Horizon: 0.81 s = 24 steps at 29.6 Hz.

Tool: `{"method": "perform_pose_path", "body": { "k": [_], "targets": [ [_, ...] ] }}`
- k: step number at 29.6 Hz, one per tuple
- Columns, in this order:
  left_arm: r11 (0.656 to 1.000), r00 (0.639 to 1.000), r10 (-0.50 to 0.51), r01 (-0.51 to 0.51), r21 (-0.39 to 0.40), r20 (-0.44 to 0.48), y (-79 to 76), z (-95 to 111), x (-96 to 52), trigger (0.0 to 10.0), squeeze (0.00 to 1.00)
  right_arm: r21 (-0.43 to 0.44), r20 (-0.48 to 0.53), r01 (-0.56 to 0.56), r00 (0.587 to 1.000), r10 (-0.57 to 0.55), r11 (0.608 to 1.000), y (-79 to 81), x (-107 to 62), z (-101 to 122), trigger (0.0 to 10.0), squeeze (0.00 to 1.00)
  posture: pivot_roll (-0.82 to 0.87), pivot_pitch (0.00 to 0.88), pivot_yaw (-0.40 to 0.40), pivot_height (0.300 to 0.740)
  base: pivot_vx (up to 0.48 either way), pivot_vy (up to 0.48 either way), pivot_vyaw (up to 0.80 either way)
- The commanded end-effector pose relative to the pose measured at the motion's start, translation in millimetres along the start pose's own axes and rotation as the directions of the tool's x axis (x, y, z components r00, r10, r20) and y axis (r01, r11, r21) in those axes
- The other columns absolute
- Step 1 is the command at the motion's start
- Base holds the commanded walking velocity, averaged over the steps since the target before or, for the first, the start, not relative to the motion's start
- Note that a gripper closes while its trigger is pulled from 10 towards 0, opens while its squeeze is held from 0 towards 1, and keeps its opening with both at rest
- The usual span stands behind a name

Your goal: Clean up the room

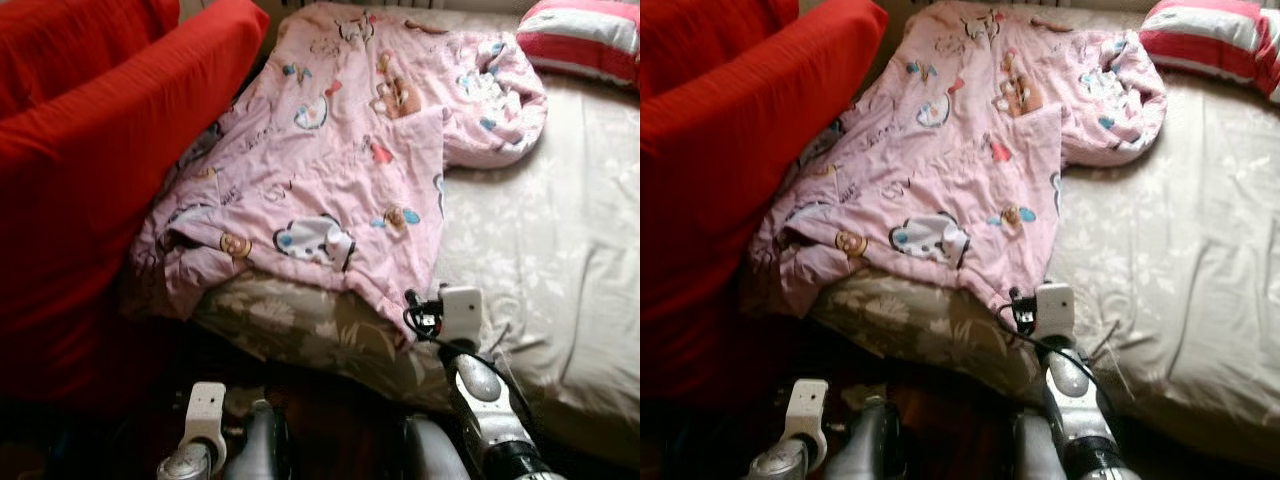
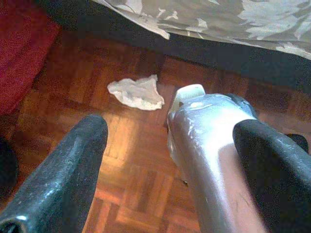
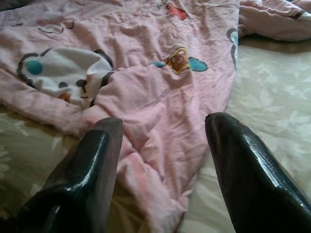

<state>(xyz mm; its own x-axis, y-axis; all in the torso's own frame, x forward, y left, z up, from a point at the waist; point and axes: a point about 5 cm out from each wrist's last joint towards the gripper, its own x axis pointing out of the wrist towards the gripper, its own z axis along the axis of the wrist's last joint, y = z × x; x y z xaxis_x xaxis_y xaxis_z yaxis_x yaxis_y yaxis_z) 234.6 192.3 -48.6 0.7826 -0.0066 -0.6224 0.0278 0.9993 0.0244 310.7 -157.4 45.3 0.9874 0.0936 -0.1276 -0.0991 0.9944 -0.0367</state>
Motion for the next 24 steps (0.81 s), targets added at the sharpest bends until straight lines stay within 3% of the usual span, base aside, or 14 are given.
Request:
{"method": "perform_pose_path", "body": {
  "k": [1,24],
  "targets": [
    [1.000,0.997,0.014,-0.014,0.000,-0.075,2.9,-20.1,-6.2,10.0,0.00,-0.003,-0.009,-0.014,1.000,0.014,1.000,3.1,-2.0,-3.7,10.0,0.00,-0.05,0.195,0.079,0.606,0.000,0.000,0.00],
    [1.000,0.999,0.004,-0.004,0.002,-0.054,4.2,-16.8,-5.8,10.0,0.00,0.004,-0.011,-0.020,1.000,0.020,1.000,4.7,-1.9,-4.6,10.0,0.00,-0.05,0.187,0.082,0.587,0.000,0.000,0.00]
  ]
}}
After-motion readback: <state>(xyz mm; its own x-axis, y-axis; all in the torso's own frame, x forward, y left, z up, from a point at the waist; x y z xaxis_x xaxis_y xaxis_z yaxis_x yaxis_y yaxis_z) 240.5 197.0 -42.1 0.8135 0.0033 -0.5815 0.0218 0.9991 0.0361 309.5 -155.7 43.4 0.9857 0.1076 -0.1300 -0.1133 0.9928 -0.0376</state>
